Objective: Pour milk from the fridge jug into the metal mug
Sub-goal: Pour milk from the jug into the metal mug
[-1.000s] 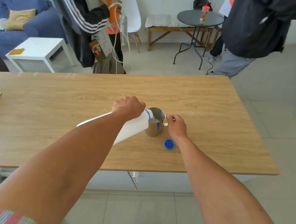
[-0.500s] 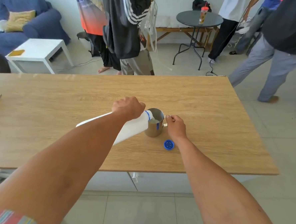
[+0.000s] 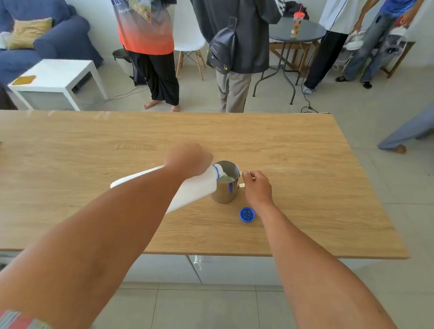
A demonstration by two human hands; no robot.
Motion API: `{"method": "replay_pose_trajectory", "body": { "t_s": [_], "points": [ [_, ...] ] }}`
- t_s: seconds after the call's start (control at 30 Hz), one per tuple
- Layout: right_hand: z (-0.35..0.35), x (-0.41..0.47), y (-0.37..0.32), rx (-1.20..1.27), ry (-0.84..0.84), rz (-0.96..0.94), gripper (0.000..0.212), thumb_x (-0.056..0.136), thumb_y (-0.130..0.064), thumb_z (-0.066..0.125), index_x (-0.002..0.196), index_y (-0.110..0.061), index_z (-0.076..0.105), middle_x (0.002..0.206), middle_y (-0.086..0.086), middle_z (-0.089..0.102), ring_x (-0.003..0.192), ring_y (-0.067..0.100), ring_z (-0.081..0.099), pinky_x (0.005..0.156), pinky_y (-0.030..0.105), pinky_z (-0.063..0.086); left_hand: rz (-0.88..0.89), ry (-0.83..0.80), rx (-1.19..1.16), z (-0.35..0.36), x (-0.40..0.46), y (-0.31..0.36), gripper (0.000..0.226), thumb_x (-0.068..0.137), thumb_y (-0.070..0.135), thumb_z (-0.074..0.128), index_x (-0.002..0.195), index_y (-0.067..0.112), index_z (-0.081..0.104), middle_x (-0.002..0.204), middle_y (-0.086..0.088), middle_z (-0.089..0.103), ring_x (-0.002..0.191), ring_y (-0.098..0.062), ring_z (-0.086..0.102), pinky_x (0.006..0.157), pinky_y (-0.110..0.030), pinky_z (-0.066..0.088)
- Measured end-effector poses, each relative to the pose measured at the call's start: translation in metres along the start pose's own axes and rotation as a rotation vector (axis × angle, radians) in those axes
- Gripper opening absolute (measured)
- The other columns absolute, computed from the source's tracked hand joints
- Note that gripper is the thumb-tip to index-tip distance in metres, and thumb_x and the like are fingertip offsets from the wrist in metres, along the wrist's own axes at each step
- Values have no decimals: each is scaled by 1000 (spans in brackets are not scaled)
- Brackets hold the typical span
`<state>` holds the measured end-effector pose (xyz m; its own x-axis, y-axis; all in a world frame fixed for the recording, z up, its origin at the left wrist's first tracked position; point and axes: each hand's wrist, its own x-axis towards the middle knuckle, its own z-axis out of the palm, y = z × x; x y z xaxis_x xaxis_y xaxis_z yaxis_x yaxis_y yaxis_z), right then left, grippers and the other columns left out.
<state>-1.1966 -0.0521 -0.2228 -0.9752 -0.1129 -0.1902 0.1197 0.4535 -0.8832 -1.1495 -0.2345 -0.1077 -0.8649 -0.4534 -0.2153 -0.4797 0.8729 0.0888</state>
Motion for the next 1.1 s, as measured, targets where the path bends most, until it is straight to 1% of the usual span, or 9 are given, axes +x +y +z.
{"method": "replay_pose_trajectory", "body": {
  "t_s": [0.07,0.2,0.3,0.43,0.6,0.73,0.8,1.03,1.1],
  "points": [
    [0,0,-1,1,1,-1,33,108,-35,49,112,-8,68,104,3,64,95,22,59,76,30,39,0,-4,-5,0,0,0,35,103,38,35,102,12,59,82,-6,52,87,-32,58,74,-37,40],
    [0,0,0,-6,4,-3,32,108,-35,49,109,-8,68,102,3,64,93,22,57,76,30,38,-3,-8,-1,-1,-1,1,35,103,38,35,102,12,59,91,-8,56,89,-32,58,75,-37,40],
    [0,0,0,-3,3,0,33,108,-35,49,109,-8,68,101,2,63,93,21,57,76,30,39,-3,-9,3,-1,0,1,35,103,38,35,102,13,59,88,-8,56,88,-32,59,74,-37,41],
    [0,0,-1,-8,1,-1,33,108,-35,49,112,-8,68,102,2,64,93,21,57,77,31,39,1,0,4,-1,1,2,34,102,38,36,102,12,59,96,-10,60,89,-33,59,75,-37,43],
    [0,1,-1,10,-1,12,33,108,-35,50,114,-8,68,103,2,65,94,21,58,77,29,38,5,0,8,-2,0,2,33,104,38,36,104,14,58,83,-6,49,89,-32,56,76,-37,41],
    [-1,0,-1,6,1,11,33,108,-35,50,114,-8,69,100,1,64,94,21,58,77,30,39,5,-2,7,-3,0,2,39,104,38,36,113,13,64,96,-8,54,91,-33,55,78,-37,39],
    [-1,0,-2,5,0,12,33,108,-35,50,114,-9,68,98,-1,63,94,21,58,78,30,40,5,-1,7,-2,1,2,42,103,38,36,117,12,65,100,-9,55,92,-33,55,78,-37,39],
    [-1,-1,-2,4,0,10,32,108,-35,49,115,-9,68,100,-1,63,93,20,59,77,30,40,2,2,1,-2,0,3,42,104,38,35,115,11,66,99,-10,57,92,-33,57,76,-37,40],
    [-1,-1,-2,6,-2,16,32,108,-35,49,114,-10,68,97,-3,63,92,19,58,77,30,40,0,1,3,-3,-1,3,42,104,38,35,114,11,65,99,-9,56,91,-32,57,76,-37,39]
  ]
}}
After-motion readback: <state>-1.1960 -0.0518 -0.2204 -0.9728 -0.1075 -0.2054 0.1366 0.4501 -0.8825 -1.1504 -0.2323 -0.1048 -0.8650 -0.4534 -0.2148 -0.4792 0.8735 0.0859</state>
